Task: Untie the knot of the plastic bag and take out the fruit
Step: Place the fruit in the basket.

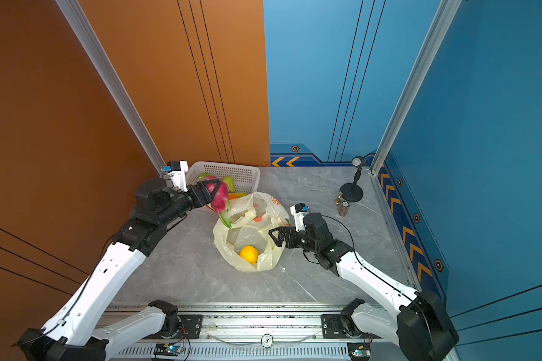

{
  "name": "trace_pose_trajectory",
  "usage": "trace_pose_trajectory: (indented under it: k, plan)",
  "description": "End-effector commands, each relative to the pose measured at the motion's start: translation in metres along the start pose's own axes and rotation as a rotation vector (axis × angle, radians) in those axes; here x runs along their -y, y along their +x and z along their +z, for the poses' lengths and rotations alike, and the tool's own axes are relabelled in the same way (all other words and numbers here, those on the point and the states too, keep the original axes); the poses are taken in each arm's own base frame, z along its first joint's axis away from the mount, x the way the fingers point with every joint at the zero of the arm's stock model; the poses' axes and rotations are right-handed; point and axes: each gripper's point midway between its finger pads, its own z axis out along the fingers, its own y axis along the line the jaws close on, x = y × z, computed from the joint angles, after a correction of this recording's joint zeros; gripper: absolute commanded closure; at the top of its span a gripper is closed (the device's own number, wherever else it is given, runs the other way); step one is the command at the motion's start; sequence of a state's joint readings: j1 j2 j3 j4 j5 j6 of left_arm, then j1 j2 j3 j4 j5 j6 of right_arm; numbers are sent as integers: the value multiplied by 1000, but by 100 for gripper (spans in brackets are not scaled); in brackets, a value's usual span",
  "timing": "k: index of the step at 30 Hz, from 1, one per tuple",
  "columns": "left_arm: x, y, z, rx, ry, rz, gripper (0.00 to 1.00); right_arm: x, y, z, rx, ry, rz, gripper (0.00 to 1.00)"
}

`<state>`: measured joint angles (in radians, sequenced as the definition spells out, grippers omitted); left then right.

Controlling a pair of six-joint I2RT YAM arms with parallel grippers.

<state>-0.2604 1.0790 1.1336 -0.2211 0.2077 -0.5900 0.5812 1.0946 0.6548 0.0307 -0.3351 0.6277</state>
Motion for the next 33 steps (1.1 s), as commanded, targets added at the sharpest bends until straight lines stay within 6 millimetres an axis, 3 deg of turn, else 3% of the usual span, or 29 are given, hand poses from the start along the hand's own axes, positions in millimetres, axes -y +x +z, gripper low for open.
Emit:
trace_pose_trajectory:
  k: [1,7,13,21,27,31,33]
  plan:
    - [-51,-14,13,-18,-205,38,55,-23,-30,-21,91,-41,-9,0]
    - [-113,-28,53,-49,-349,-12,55,-63,-62,-44,196,-167,-50,0]
    - [-161,-29,104,-89,-444,-112,57,-75,-82,-50,220,-161,-27,0]
    - [-188,-8,178,-187,-399,-278,57,-74,-82,-42,185,-140,26,0]
    - [-216,15,215,-243,-419,-351,56,-77,-80,-39,159,-124,22,0]
    - [-228,31,230,-282,-419,-384,46,-78,-76,-38,141,-109,9,0]
    - [-232,38,233,-299,-418,-393,36,-78,-75,-39,139,-103,8,0]
